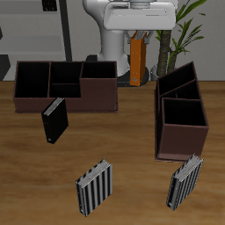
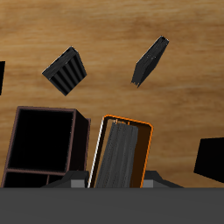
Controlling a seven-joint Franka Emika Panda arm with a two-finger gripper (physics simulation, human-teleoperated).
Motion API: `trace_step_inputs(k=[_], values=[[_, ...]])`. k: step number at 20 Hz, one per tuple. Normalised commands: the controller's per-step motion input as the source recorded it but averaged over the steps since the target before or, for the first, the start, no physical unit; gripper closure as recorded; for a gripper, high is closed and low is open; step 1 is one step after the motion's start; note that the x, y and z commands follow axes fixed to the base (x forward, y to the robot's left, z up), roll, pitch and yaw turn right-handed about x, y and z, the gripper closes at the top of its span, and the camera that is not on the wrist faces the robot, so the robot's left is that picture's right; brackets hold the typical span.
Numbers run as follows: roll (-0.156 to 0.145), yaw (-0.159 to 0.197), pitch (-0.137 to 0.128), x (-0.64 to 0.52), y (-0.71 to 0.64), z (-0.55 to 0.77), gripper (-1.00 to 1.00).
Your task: Place the orange book into the left desk caddy's right compartment
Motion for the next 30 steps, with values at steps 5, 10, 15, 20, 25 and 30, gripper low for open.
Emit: trace_step_inputs(k=[5,10,15,20,25,30], values=[[0.003,0.049,-0.038,0.10,0.41,0.23,1.00],[0.003,0.025,-0.005,0.12,0.23,0.07,1.00],[-0.007,0.006,0.018,0.19,0.27,0.01,1.00],[0.001,0.019,0.015,0.10,0.31,-0.03,1.00],[0.039,0.023,0.019,0.08,0.50,-0.07,1.00],[0.028,0.025,0.003,0.05,0.32,-0.02,1.00]])
